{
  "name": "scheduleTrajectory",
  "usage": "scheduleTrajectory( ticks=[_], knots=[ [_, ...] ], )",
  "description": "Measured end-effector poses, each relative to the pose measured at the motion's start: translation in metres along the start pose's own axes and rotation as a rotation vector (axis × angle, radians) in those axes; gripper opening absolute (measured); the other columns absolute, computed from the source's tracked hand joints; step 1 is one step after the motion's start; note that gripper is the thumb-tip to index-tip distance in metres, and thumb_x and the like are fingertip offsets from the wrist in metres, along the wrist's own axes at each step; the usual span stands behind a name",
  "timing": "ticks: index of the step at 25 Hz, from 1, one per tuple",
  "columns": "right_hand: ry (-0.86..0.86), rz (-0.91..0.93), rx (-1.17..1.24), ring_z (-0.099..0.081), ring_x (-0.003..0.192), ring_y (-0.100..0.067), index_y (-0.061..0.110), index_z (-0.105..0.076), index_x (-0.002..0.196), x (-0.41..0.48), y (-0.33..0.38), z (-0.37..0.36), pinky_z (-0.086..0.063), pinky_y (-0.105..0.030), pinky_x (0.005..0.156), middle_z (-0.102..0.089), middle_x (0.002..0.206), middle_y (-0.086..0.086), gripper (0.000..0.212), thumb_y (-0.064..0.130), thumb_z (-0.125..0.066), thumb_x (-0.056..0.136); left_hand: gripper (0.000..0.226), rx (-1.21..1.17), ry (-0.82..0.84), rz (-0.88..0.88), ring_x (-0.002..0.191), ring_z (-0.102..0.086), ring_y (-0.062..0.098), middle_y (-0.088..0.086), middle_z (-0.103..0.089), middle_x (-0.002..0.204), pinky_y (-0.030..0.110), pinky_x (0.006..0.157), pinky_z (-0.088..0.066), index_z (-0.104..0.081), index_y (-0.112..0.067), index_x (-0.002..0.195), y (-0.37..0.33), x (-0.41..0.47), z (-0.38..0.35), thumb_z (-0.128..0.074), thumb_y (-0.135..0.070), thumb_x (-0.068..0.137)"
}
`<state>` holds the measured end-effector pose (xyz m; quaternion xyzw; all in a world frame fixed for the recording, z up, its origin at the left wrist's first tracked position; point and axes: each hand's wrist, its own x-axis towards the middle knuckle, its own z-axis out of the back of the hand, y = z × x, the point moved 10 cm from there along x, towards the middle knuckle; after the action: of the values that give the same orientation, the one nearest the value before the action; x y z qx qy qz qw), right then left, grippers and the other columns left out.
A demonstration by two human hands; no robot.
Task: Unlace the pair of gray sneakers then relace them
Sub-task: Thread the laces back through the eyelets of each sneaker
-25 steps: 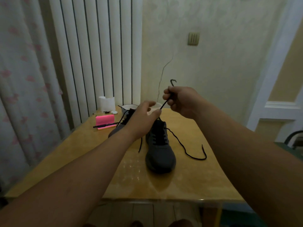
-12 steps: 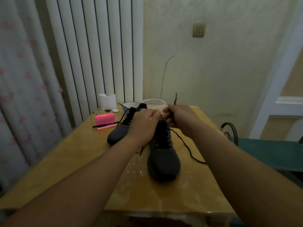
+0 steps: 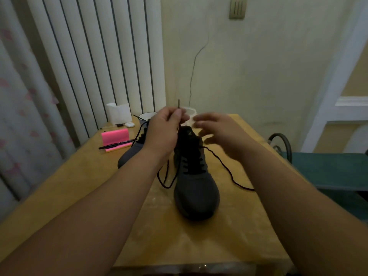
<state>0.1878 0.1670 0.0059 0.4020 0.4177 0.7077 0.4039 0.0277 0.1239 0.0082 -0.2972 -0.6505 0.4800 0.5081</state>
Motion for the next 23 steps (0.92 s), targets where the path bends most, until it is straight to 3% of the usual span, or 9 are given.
scheduleTrajectory(
  ticks=[2, 4, 8, 10, 13, 16, 20, 23],
  knots=[
    [-0.14, -0.08, -0.004, -0.067, 0.096, -0.026, 0.023, -0.07, 0.114, 0.005, -0.024, 0.039, -0.057, -0.036, 0.078, -0.071, 0.11, -0.009, 0.02, 0.012, -0.057, 0.103, 0.024, 0.083, -0.027, 0.005, 0.085, -0.07, 0.006, 0.003, -0.073, 0.098, 0.026, 0.077, -0.059, -0.071, -0.019, 0.114, 0.009, 0.004, 0.006, -0.047, -0.019, 0.111],
    [-0.091, -0.102, -0.117, -0.067, 0.093, -0.024, 0.027, -0.07, 0.117, 0.008, -0.038, 0.038, -0.057, -0.035, 0.077, -0.071, 0.108, -0.008, 0.02, 0.019, -0.057, 0.104, 0.025, 0.261, 0.043, -0.041, 0.09, -0.069, 0.009, -0.001, -0.073, 0.096, 0.031, 0.083, -0.059, -0.071, -0.022, 0.117, 0.017, 0.003, -0.002, -0.047, -0.018, 0.111],
    [0.057, -0.031, -0.224, -0.063, 0.073, -0.004, 0.021, -0.072, 0.11, 0.018, -0.041, -0.002, -0.048, -0.014, 0.056, -0.072, 0.093, 0.0, 0.022, 0.04, -0.063, 0.102, 0.02, 0.582, 0.165, -0.194, 0.091, -0.064, 0.0, -0.01, -0.07, 0.092, 0.02, 0.081, -0.051, -0.067, -0.022, 0.121, 0.024, -0.002, -0.021, -0.053, -0.019, 0.108],
    [0.025, -0.028, -0.221, -0.064, 0.067, -0.004, 0.018, -0.071, 0.102, 0.026, -0.048, -0.002, -0.047, -0.016, 0.055, -0.074, 0.092, -0.005, 0.018, 0.035, -0.068, 0.099, 0.012, 0.646, 0.168, -0.232, 0.089, -0.063, -0.002, -0.012, -0.069, 0.093, 0.013, 0.074, -0.047, -0.067, -0.023, 0.113, 0.024, -0.003, -0.02, -0.057, -0.021, 0.107],
    [-0.033, -0.087, -0.032, -0.068, 0.072, -0.014, 0.013, -0.068, 0.102, 0.027, -0.071, 0.006, -0.05, -0.03, 0.063, -0.073, 0.092, -0.013, 0.008, 0.017, -0.065, 0.096, 0.013, 0.767, 0.2, -0.312, 0.093, -0.059, 0.001, -0.014, -0.064, 0.098, 0.017, 0.078, -0.047, -0.072, -0.023, 0.111, 0.026, -0.005, -0.023, -0.061, -0.024, 0.104],
    [-0.041, -0.073, 0.243, -0.063, 0.067, -0.012, 0.007, -0.06, 0.103, 0.022, -0.093, 0.005, -0.048, -0.025, 0.063, -0.066, 0.081, -0.005, 0.006, 0.004, -0.061, 0.098, 0.014, 0.878, 0.256, -0.389, 0.094, -0.053, 0.008, -0.012, -0.055, 0.095, 0.02, 0.078, -0.041, -0.074, -0.023, 0.11, 0.029, -0.008, -0.034, -0.062, -0.026, 0.103],
    [-0.003, -0.038, 0.391, -0.056, 0.081, -0.022, 0.012, -0.058, 0.103, 0.025, -0.107, 0.003, -0.046, -0.037, 0.079, -0.059, 0.083, -0.005, 0.019, 0.011, -0.07, 0.089, 0.015, 1.013, 0.293, -0.406, 0.097, -0.051, 0.011, -0.011, -0.057, 0.096, 0.033, 0.077, -0.046, -0.072, -0.031, 0.109, 0.031, -0.008, -0.044, -0.058, -0.036, 0.103],
    [0.032, -0.041, 0.448, -0.055, 0.076, -0.021, 0.014, -0.055, 0.102, 0.026, -0.109, 0.001, -0.045, -0.036, 0.076, -0.055, 0.079, -0.002, 0.019, 0.012, -0.069, 0.089, 0.016, 1.118, 0.255, -0.418, 0.094, -0.051, 0.016, -0.011, -0.055, 0.093, 0.037, 0.069, -0.048, -0.063, -0.034, 0.104, 0.029, -0.009, -0.047, -0.049, -0.042, 0.106]
  ],
)
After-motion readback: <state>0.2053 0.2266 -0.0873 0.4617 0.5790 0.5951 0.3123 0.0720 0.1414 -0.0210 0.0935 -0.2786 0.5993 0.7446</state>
